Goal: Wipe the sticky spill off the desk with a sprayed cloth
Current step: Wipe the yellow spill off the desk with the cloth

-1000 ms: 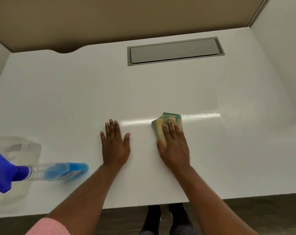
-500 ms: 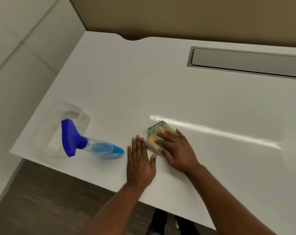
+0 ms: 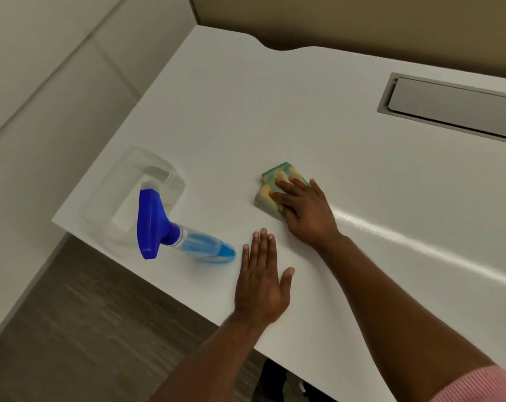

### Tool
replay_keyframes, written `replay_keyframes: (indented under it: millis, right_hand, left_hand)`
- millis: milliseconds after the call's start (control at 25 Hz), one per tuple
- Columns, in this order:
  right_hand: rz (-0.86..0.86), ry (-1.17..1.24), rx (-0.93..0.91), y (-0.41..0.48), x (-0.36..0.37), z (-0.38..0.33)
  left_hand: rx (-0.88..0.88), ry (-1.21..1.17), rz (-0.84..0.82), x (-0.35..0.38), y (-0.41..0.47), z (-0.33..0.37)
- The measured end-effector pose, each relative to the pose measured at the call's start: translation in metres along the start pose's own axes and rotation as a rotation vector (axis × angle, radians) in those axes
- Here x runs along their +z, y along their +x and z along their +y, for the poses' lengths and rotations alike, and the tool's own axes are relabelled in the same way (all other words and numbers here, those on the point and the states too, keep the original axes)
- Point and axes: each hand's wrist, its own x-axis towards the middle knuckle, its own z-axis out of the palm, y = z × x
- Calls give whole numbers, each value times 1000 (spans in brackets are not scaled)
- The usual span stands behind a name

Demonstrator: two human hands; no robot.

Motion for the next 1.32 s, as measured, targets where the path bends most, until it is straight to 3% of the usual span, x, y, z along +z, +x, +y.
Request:
replay_keyframes:
  millis: [120, 240, 480, 640, 720, 840, 960, 1120, 1320]
  right_hand:
    - [-98, 16, -101, -5, 13, -23]
    - [-82, -57, -78, 8, 11, -24]
    - [176, -167, 447, 14, -34, 40]
    - [216, -160, 607, 8, -48, 50]
    - [163, -146, 546, 12, -34, 21]
    - [52, -127, 303, 0, -1, -26]
    - [60, -106, 294, -5, -5, -11]
    - [182, -167, 525, -19, -50, 53]
    - [323, -200, 800, -67, -97, 113]
  left_hand:
    - [-19, -2, -5, 0, 0, 0]
    - [-26, 18, -14, -1, -1, 1]
    - [-3, 9, -41, -6, -1, 3]
    - [-12, 2, -41, -6, 1, 4]
    - [-8, 0, -40, -5, 0, 4]
    - [-16, 5, -60, -5, 1, 3]
    - [-12, 19, -88, -9, 1, 5]
    - [-20, -42, -94, -17, 9, 10]
    - [81, -106, -24, -27, 84, 40]
